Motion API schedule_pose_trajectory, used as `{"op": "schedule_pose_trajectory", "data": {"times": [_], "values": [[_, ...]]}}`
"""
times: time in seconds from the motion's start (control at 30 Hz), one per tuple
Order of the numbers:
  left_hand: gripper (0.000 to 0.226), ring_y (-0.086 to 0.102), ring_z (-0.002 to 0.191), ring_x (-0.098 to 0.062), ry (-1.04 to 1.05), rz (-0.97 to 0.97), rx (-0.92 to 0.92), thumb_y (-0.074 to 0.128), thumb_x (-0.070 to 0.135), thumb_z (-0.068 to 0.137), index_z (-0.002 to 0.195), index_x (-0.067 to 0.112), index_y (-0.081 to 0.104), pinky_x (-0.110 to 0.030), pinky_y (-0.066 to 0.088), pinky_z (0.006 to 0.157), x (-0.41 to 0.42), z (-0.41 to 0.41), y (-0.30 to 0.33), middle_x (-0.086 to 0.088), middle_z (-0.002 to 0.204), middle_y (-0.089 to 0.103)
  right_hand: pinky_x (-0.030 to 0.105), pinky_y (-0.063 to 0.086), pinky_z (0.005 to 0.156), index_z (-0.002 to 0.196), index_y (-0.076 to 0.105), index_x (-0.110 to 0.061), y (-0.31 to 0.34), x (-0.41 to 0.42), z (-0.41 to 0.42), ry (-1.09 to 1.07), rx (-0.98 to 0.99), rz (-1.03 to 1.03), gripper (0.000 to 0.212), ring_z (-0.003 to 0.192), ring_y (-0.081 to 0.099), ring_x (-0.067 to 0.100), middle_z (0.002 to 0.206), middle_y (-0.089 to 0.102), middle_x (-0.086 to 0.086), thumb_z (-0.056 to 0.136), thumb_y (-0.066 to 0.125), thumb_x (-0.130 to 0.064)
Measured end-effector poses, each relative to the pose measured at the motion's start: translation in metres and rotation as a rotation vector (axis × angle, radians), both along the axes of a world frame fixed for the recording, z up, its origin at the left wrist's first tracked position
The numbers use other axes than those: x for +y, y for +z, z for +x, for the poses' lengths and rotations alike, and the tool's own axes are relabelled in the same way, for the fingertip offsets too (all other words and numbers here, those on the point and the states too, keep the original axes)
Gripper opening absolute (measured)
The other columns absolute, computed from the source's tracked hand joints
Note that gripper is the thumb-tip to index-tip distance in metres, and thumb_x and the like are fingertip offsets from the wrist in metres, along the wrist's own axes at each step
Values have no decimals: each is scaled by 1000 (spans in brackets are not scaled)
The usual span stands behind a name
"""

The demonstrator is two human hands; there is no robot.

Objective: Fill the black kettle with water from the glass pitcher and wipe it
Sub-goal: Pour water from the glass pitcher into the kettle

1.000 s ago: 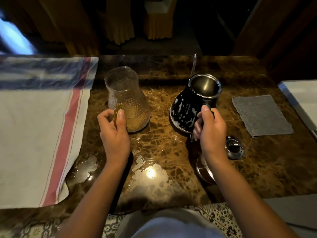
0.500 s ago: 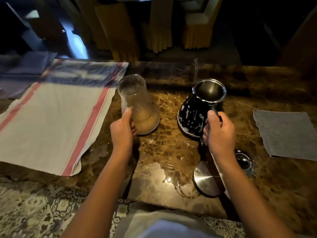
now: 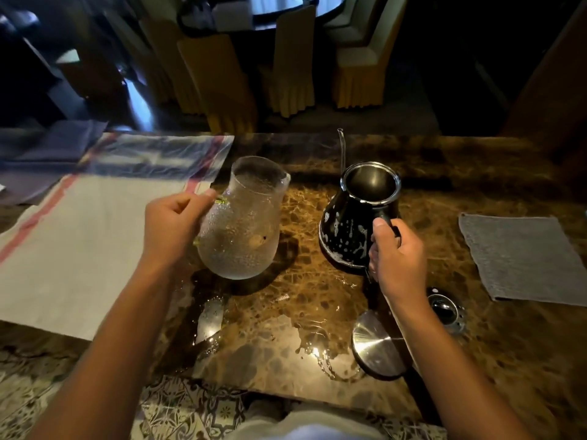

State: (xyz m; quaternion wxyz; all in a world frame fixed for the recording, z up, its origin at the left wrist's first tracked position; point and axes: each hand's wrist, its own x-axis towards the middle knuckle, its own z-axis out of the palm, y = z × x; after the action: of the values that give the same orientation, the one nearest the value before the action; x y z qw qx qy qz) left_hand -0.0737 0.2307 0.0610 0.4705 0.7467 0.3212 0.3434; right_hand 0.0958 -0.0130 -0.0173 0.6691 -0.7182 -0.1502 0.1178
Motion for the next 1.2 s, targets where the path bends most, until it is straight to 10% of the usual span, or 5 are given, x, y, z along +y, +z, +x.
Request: {"op": "schedule_pose_trajectory", "data": {"times": [0.33,0.63,0.83,1.2], "values": [[34,45,47,-3,-336,264,106,72,25,95,67,5,66,-12,36,49,10,32,61,-1,53,55,44,35,54,72,47,-12,-1,-3,-2,1,-30,13,51,54,39,25,60,44,11,91,55,-59],[45,61,62,-34,-401,364,198,74,51,88,59,19,59,-50,52,65,-1,61,79,2,54,50,43,33,52,79,45,-4,3,-6,-6,36,-54,-3,58,54,38,24,60,43,11,92,51,-61],[57,53,55,-13,-512,511,368,67,61,79,78,3,68,-20,42,51,-8,78,105,-18,67,62,38,34,53,79,46,-2,5,-9,-13,24,-73,-21,61,56,42,21,61,46,15,90,49,-62],[61,50,55,-15,-622,680,587,54,73,75,76,12,63,-31,39,53,-13,107,123,-6,63,55,29,30,48,79,51,-8,-1,-12,-7,62,-89,-31,49,52,39,15,58,44,3,98,54,-53]]}}
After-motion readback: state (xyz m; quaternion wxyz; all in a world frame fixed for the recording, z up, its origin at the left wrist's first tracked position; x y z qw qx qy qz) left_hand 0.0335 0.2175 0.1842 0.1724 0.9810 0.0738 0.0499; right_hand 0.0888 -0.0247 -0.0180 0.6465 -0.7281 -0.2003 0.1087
